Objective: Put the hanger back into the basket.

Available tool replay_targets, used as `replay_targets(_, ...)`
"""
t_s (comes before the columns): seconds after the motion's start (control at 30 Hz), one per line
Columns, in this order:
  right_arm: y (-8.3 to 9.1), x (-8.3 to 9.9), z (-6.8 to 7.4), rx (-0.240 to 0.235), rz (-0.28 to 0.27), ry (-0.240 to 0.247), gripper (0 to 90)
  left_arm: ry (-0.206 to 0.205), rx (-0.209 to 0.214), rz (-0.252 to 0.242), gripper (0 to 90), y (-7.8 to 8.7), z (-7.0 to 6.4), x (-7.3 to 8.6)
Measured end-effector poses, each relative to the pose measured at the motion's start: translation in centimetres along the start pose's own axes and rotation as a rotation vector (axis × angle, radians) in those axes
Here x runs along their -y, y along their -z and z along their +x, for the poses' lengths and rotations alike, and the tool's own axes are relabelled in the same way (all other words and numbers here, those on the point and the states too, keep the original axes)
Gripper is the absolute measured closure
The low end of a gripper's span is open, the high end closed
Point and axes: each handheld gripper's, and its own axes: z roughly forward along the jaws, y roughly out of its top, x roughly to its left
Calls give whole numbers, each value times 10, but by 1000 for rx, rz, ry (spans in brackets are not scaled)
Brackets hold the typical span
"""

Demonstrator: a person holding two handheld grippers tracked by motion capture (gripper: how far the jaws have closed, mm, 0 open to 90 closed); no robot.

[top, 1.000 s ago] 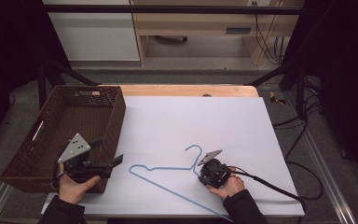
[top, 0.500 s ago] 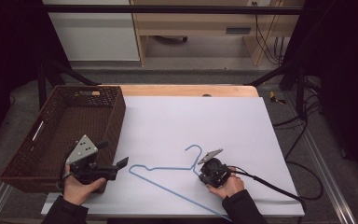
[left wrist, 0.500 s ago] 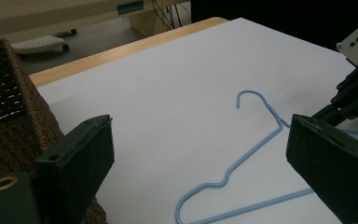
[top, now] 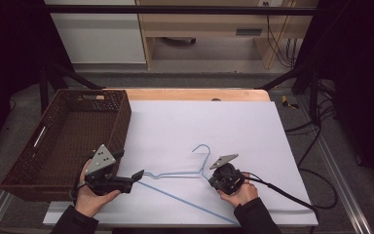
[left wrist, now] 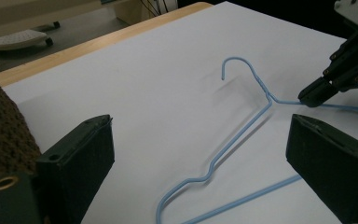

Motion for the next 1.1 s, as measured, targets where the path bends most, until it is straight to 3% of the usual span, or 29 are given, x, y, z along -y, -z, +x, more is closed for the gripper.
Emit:
replay_targets(0.33,10,-2,1,-3,-40,26,875,-66,47,78,85,-27,-21,-1)
replay_targets(0.63,15,-3,3,-3,-56,34,875,-146,112,193,107,-62,-36,-9)
replay_targets(0.8,16,-3,3,-7,-63,37,875,-177,119,221,128,-76,-43,-11)
replay_targets(0.87,17,-3,3,-8,-66,46,875,-200,123,236,142,-82,-46,-12)
replay_targets(0.9,17,-3,3,-9,-67,48,875,-234,123,262,146,-89,-48,-13)
replay_targets(1.0,18,-3,3,-6,-62,43,875,-251,125,279,167,-97,-50,-14)
replay_targets(1.1,18,-3,3,-12,-72,43,875,-295,121,309,203,-110,-53,-14)
